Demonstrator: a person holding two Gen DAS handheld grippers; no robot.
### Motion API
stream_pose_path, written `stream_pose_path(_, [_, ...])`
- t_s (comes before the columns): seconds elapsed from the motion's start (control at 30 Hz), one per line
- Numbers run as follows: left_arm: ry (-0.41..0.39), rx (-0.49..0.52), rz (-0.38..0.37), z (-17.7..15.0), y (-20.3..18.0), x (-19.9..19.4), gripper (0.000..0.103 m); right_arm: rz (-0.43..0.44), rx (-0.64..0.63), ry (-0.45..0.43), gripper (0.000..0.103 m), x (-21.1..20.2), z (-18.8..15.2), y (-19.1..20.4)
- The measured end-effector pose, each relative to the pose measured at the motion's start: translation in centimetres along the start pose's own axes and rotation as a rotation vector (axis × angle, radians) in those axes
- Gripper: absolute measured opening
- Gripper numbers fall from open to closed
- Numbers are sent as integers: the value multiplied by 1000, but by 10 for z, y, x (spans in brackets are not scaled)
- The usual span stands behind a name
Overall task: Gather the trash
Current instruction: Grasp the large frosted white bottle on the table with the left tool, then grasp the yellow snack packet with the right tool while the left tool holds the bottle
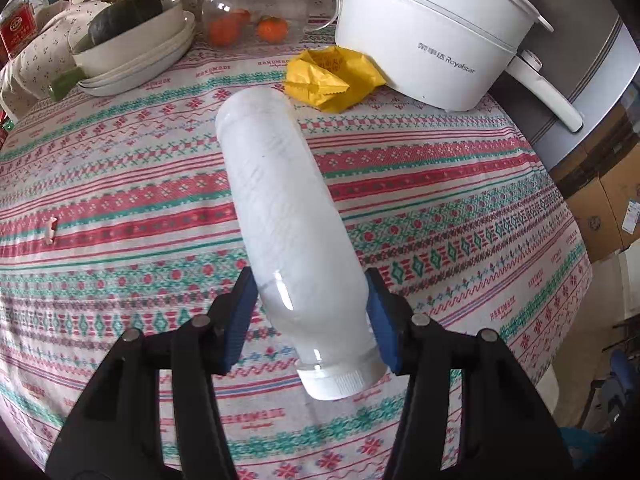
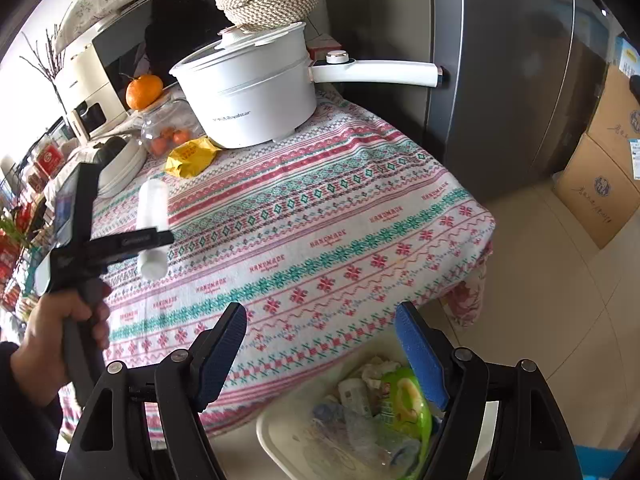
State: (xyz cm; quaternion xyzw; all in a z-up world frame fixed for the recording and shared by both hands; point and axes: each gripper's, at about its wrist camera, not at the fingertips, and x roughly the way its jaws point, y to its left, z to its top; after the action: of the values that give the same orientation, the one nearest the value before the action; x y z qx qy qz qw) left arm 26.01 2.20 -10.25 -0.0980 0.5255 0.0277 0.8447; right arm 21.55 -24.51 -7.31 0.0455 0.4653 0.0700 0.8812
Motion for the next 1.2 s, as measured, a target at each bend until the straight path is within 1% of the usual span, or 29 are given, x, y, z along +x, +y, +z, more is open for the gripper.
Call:
stream_pose_path(0.1, [-51,25,-18,-2,38,-26,55,-16,-21,-45,78,20,6,42])
stream_pose_path(0.17, [-89,43,-20,-2,57,-39,55,-23,-1,-79,78,38,12,73])
stream_pose_path(0.23, [-106,72,-8,1,76,-50,55,-18,22,-111,78,59,20,108])
stream_pose_path(0.33, [-150,102,22,8,106,-66,55,4,19,-146,76,91,37,161])
stream_pose_path(0.43, [-172,83,35,10,130,-72,55,-1,6,-162,75,122,61,205])
stream_pose_path(0.53, [-178,53,32,8,149,-72,55,-39,-29,-188,75,144,82,234])
stream_pose_path(0.67, [-172,24,28,5,167,-71,55,-128,-99,-222,75,169,112,258])
stream_pose_path(0.7, [-171,17,28,7,161,-66,55,-137,-111,-218,75,177,118,262])
stream_pose_path(0.77, [-170,3,30,8,164,-65,55,-148,-141,-195,73,193,128,269])
stream_pose_path(0.87, [-171,-12,33,9,168,-64,55,-166,-182,-153,67,216,137,277])
stream_pose_path(0.93, [-170,-9,35,9,166,-64,55,-204,-220,-141,61,228,138,282])
stream_pose_path(1.0, [-171,-3,37,9,164,-63,55,-203,-246,-105,46,240,140,284])
stream_pose_path(1.03, [-173,2,42,9,163,-63,55,-200,-250,-81,30,245,141,283])
stream_pose_path(1.1, [-176,7,46,9,161,-63,55,-208,-269,-73,27,248,141,282])
stream_pose_path(1.2, [-177,5,46,8,160,-64,55,-222,-322,-71,18,247,141,283])
